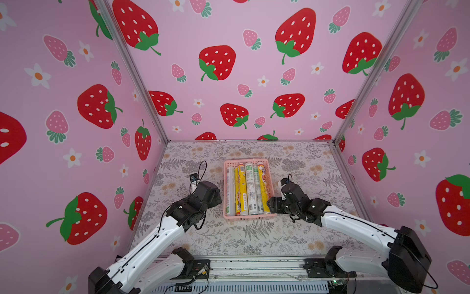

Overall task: Put the plastic wrap into the basket
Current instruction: Reset both arms

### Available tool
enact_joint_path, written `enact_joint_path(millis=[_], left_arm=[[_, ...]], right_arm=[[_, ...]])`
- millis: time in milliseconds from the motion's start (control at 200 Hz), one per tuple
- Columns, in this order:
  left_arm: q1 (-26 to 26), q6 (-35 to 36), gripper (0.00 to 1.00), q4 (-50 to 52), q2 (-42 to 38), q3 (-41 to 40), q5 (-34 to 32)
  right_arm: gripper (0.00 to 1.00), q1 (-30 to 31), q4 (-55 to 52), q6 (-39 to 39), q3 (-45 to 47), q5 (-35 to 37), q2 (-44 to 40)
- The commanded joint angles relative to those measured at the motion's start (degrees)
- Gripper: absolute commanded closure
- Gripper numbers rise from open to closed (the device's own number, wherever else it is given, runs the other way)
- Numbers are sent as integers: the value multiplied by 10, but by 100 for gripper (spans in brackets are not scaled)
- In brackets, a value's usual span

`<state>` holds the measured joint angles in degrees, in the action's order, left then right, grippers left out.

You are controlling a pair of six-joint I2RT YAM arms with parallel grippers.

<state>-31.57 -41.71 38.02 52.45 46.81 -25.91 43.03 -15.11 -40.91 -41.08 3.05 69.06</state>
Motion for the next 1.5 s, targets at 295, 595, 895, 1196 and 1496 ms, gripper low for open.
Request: enact_joint_path(millis=[295,595,895,1196,1496], left_arm=[[38,122,0,-137,-69,-77,-118],[127,271,0,-376,36,-134,-166],[217,369,1,-707,158,-243,-117],[239,409,0,-920,283,-291,11],[267,397,1,-925,350,-270,77]], right_arm=[[23,43,-24,-17,12,208,-84],[0,-73,-54,118,22,354,-158],[0,-242,85,180,68,401,-112],[0,-331,363,307,134,350,5],[0,-373,641,349,183,245,168]])
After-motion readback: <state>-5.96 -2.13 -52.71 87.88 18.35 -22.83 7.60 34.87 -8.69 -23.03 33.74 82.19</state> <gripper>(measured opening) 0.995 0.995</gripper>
